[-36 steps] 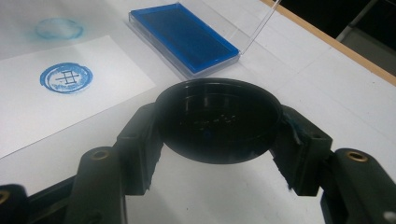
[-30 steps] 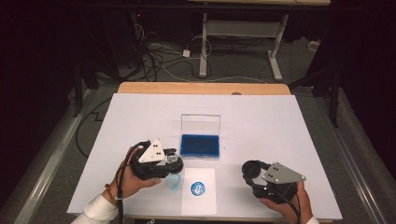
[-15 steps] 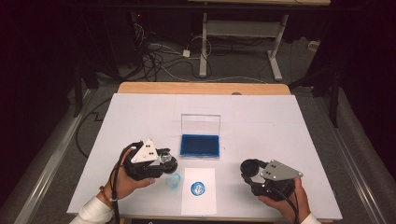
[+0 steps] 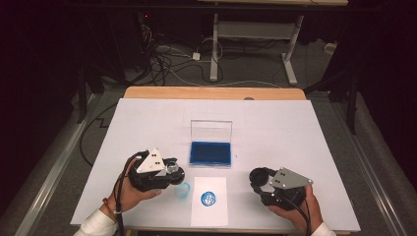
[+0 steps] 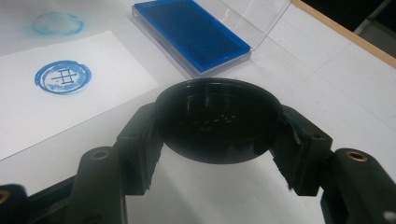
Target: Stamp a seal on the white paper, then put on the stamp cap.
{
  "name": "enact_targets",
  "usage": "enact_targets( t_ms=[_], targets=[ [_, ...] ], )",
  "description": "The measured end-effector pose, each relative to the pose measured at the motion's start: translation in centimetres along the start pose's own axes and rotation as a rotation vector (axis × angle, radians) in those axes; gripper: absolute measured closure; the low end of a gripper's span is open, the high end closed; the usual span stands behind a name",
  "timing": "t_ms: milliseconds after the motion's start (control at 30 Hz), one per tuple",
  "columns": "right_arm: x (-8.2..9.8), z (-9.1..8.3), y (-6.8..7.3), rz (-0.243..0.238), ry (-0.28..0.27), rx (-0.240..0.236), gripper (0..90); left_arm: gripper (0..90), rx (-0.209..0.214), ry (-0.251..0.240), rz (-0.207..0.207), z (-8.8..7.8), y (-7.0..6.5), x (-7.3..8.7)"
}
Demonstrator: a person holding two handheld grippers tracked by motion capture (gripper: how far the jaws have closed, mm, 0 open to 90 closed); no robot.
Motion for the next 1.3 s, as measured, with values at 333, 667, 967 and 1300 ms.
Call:
enact_targets(
  t_ms=[333,667,967,1300],
  targets=[
    [-0.1,0.3,0.0,0.000,0.002,-0.013,38.6,54.5,0.015,-0.037,-0.008,-0.5,-0.1,-0.3],
    [-0.3,1.1,1.1,-0.005,0.009,-0.058,38.7,54.5,0.023,-0.054,-0.003,-0.7,-0.6,-0.8],
    [-1.3,2.8,2.3,-0.030,0.028,-0.099,38.7,54.6,0.033,-0.079,-0.014,-0.9,-0.7,-1.1],
    [-2.8,4.6,3.7,-0.031,0.014,-0.169,38.7,54.6,0.076,-0.122,-0.010,-0.5,-1.4,-2.7]
  ],
)
Point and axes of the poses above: each handheld gripper's, and its own axes: z roughly forward along the jaws, x roughly out of its underside, y roughly to its left, the point moved 2 cm from there along z, roughly forward along the jaws, and after that the axes turned 3 degrees about -x, right-handed, at the moved point
